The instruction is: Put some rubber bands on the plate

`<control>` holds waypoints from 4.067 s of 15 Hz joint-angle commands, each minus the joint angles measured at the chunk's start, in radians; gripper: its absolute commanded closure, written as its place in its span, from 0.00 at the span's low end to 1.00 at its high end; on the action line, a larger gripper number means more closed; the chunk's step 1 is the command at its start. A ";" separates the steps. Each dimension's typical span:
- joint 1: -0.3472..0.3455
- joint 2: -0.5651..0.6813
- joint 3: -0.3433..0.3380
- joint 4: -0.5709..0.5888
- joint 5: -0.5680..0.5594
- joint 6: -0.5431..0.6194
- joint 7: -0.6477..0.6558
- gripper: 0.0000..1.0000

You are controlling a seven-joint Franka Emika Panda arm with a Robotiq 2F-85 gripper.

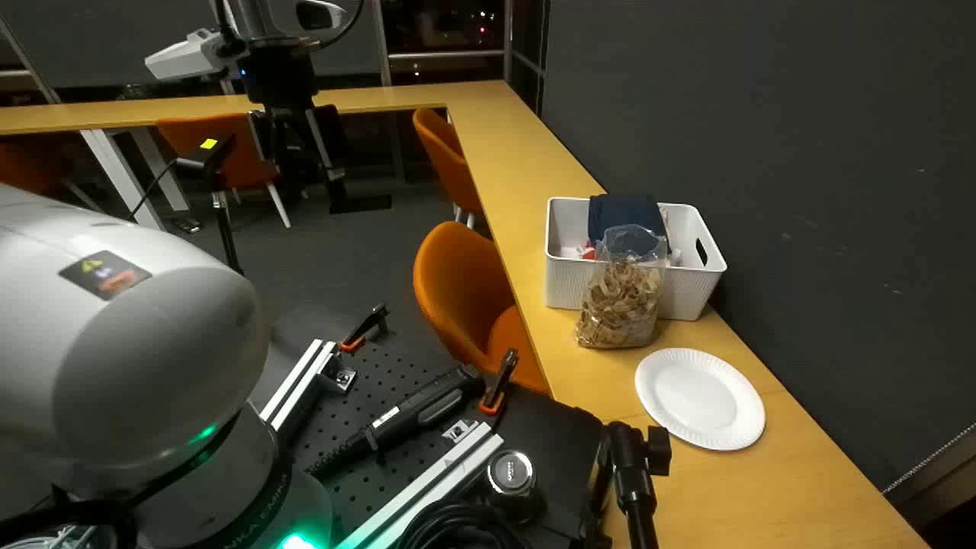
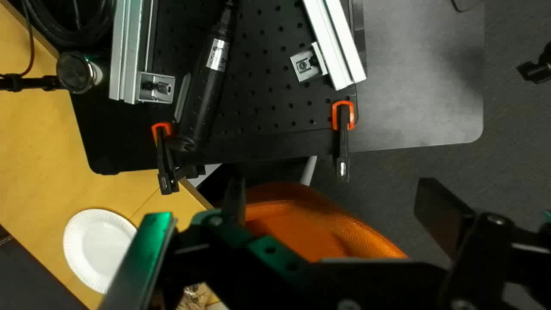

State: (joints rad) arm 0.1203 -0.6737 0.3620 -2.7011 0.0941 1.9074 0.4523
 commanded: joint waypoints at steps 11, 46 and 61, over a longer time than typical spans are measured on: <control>-0.051 0.019 -0.045 0.006 -0.105 0.042 -0.007 0.00; -0.356 1.135 -0.502 0.807 -0.143 0.571 -0.619 0.00; -0.337 1.193 -0.499 0.826 -0.172 0.692 -0.623 0.00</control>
State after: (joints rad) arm -0.2140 0.4745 -0.1368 -1.9243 -0.0598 2.5636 -0.1526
